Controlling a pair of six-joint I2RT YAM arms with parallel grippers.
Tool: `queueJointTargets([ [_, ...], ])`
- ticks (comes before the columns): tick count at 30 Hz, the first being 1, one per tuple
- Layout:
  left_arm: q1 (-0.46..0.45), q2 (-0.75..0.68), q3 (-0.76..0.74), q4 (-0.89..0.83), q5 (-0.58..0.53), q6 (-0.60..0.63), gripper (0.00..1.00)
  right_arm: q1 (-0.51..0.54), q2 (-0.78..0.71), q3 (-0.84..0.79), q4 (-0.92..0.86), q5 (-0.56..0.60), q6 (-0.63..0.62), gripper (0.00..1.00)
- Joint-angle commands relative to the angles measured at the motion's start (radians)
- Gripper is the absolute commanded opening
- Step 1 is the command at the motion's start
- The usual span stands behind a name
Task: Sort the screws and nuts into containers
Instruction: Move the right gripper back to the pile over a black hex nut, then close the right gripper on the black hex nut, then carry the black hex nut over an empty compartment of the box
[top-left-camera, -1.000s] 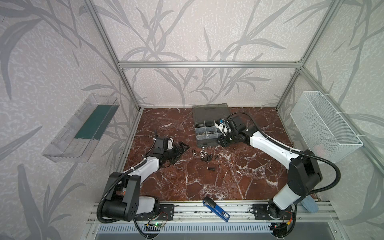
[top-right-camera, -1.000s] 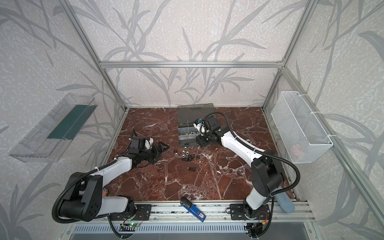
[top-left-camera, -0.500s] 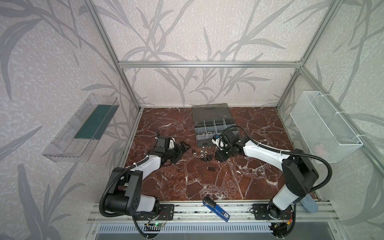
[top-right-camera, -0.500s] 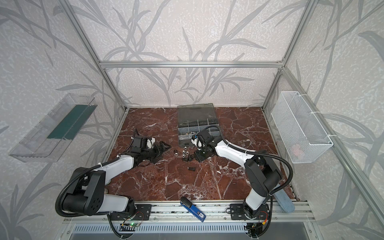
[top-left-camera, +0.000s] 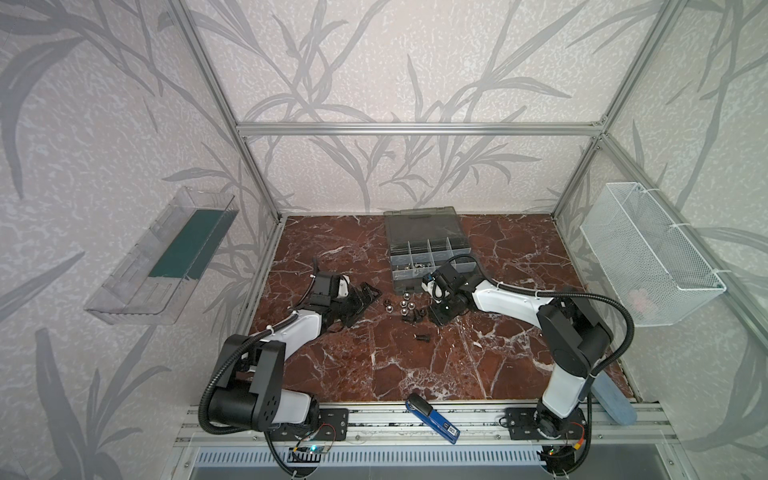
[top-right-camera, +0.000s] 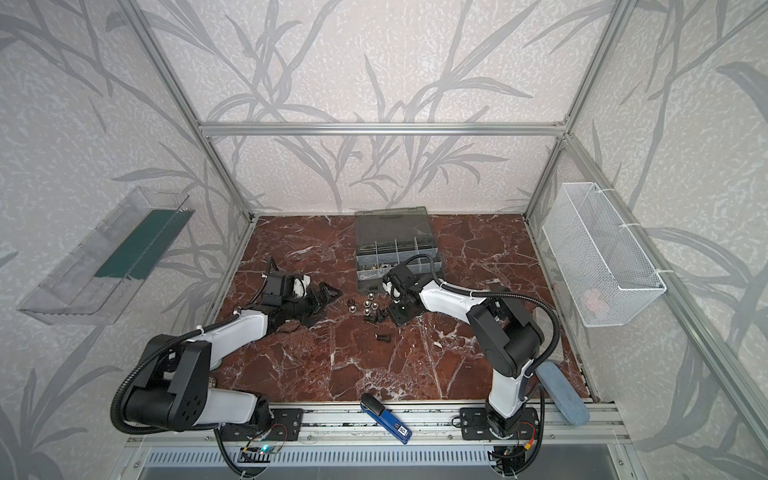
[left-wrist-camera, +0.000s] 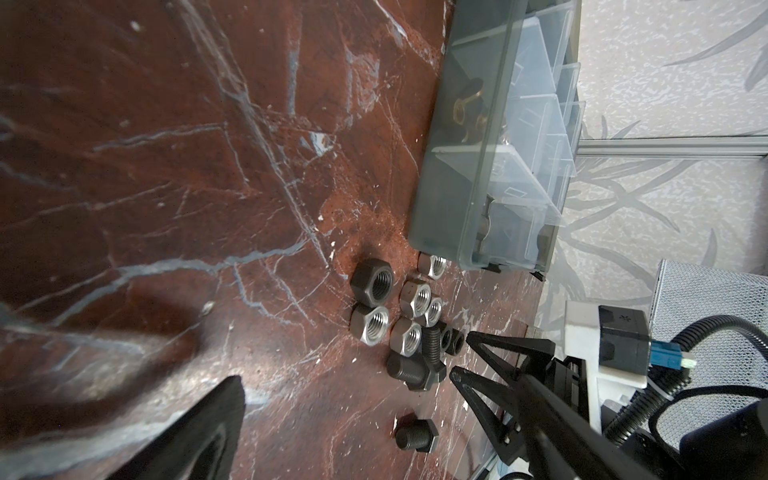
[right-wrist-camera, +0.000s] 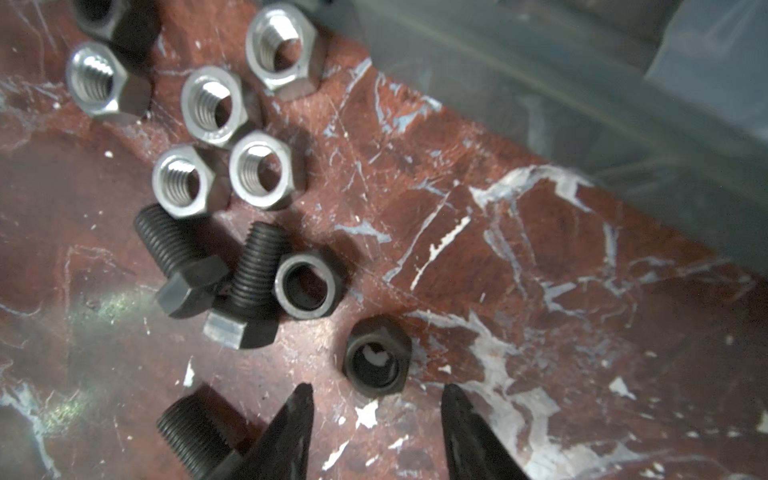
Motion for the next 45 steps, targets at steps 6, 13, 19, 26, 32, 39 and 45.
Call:
queueJointTargets([
  [6, -0.004, -0.006, 0.015, 0.014, 0.006, -0.001, 1.00, 0.002, 0.054, 0.050, 0.010, 0.031, 0.019, 0.49],
  [13, -0.004, -0.005, 0.014, 0.014, 0.005, -0.001, 1.00, 0.010, 0.082, 0.053, 0.008, 0.044, 0.013, 0.44],
  [19, -0.004, -0.006, 0.012, 0.014, 0.002, 0.000, 0.99, 0.014, 0.088, 0.050, 0.005, 0.050, 0.013, 0.29],
  [26, -0.004, -0.009, 0.011, 0.013, 0.003, 0.000, 1.00, 0.015, 0.038, 0.052, 0.002, 0.051, 0.008, 0.06],
  [32, -0.004, -0.014, 0.009, 0.014, 0.006, 0.002, 1.00, -0.012, -0.062, 0.092, -0.018, 0.011, -0.028, 0.00],
  [39, -0.004, -0.020, 0.004, 0.020, 0.004, -0.003, 1.00, -0.113, -0.103, 0.161, -0.012, -0.014, -0.052, 0.00],
  [45, -0.004, -0.027, 0.006, 0.015, 0.004, -0.003, 1.00, -0.212, -0.054, 0.274, -0.002, 0.007, -0.060, 0.00],
])
